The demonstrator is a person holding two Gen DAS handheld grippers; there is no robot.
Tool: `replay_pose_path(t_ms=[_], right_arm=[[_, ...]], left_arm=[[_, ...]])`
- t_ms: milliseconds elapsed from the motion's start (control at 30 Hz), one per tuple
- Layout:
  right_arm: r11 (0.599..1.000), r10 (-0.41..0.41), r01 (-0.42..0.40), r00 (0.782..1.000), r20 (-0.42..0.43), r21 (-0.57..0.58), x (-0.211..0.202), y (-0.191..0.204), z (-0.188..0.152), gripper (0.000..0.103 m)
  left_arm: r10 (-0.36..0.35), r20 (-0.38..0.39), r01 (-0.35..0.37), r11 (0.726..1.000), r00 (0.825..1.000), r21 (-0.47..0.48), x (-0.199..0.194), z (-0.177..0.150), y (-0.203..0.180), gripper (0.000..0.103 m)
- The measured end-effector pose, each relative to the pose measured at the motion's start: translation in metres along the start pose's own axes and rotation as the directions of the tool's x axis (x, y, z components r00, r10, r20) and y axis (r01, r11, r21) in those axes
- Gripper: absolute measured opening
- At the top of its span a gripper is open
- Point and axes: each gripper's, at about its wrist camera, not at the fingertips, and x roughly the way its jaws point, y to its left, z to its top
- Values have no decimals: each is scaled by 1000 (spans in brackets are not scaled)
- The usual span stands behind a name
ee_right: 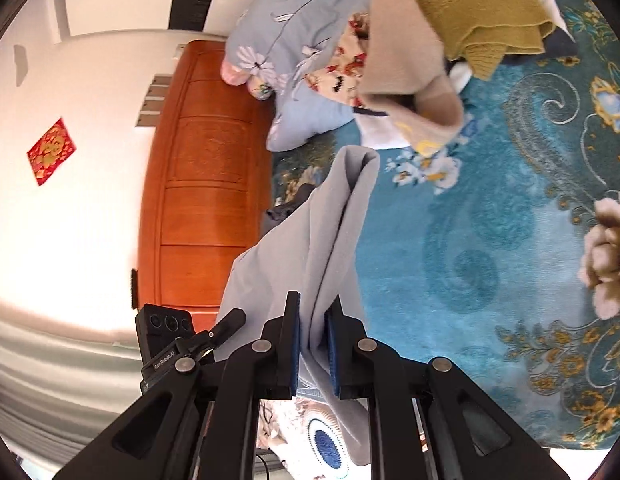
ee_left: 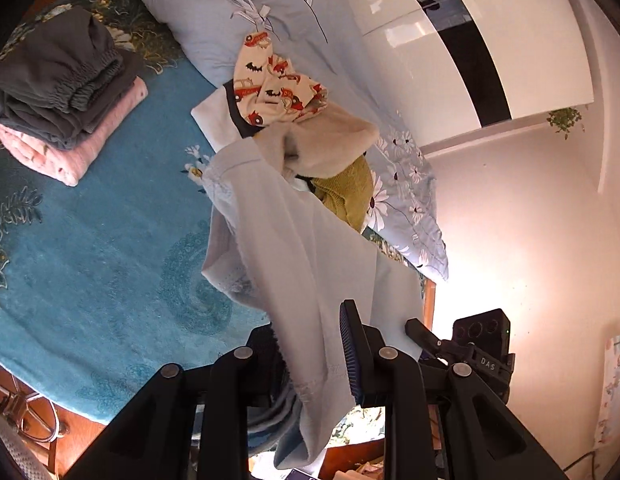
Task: Fold clothes
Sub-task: 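Lift the folded shirt with both grippers and carry it over the grey-pink stack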
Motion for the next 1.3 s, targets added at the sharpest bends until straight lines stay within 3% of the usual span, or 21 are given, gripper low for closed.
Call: replay_pose_path(t_ms=[200,500,667,900,1100,1300], right_arm=[[997,23,-27,998,-51,-73,7,31,-20,12],[990,-4,-9,996,-88,-140,33,63,-23,12],[991,-42,30,995,-91,-130,72,73,-16,13],[990,-106,99,992,-67,-98,157,109,3,13],[990,-139,138,986,-87,-24,249,138,19,15],[976,-218,215,962,-167,-35,345,157,24,15]], left_arm=[[-33,99,34,999,995,-8,-45,-12,7,27],[-77,136,85,995,988,-58,-63,2,56,27],[-97,102,103,993,990,-52,-62,47,96,27],[-120,19,120,992,993,-41,-72,139,160,27],[-75,-30,73,995,997,-64,-93,198,223,29],[-35,-32,31,994,999,-102,-109,238,282,29]])
